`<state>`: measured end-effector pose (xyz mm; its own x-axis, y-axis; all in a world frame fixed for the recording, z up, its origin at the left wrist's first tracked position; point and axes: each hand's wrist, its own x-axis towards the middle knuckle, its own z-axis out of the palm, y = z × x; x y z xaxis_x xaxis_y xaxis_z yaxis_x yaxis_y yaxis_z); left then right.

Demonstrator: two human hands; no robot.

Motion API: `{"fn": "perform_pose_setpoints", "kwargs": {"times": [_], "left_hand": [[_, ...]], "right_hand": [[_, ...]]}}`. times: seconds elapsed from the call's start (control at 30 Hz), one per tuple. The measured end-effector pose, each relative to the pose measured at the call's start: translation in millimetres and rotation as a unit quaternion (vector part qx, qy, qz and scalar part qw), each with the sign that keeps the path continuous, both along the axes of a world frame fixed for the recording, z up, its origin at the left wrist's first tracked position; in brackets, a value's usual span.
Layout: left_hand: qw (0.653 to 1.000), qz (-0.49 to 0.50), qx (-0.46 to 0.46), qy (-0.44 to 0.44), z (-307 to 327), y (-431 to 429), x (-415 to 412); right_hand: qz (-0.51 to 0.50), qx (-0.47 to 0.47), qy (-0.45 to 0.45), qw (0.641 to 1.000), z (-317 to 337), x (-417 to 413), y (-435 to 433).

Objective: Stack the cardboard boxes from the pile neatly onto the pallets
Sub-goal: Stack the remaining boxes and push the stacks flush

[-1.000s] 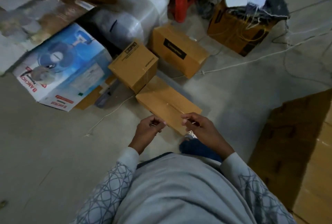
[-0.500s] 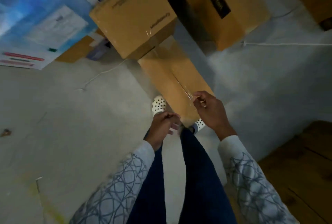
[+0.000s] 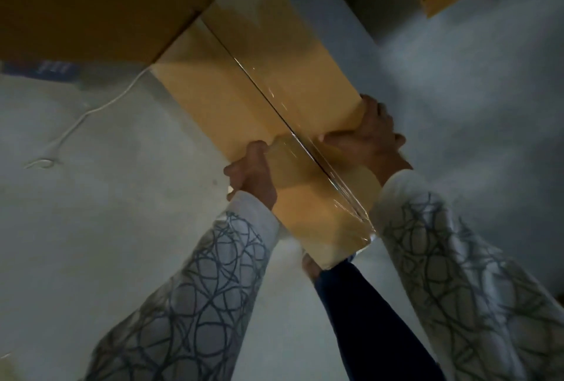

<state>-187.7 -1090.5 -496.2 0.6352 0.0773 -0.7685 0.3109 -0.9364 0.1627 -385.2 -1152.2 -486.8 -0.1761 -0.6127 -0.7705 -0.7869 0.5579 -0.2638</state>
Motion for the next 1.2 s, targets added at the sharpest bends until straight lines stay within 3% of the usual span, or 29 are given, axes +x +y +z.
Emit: {"fn": "perform_pose_setpoints", "kwargs": {"times": [0.17,0.43,0.63,0.73,0.9,1.07,1.2], "left_hand": [[0.998,-0.025,-0.041,0.034,132,-16,-38],[0.975,-0.128,-0.143,0.111,376,-32,-90],[0.931,-0.284,-0.225,0.041,556,-49,-110],[0.881,-0.389,-0.27,-0.005,641,-43,-117],[0.779,-0.515,-0.356,-0.034,737,-22,-102],[0.661,-0.584,-0.465,-0.081,791,7,-63],[0.558,-0.653,-0.493,-0.14,830,35,-51]], "right_hand": [[-0.122,0.01,0.009,0.992,98,-27,18],[-0.196,-0.061,0.055,0.977,384,-82,43],[-0.261,-0.166,0.076,0.948,565,-88,63],[-0.313,-0.194,0.075,0.927,635,-81,90],[-0.443,-0.278,0.037,0.852,705,-36,153],[-0.566,-0.306,0.02,0.765,735,34,199],[-0.628,-0.325,-0.043,0.706,730,76,235]]}}
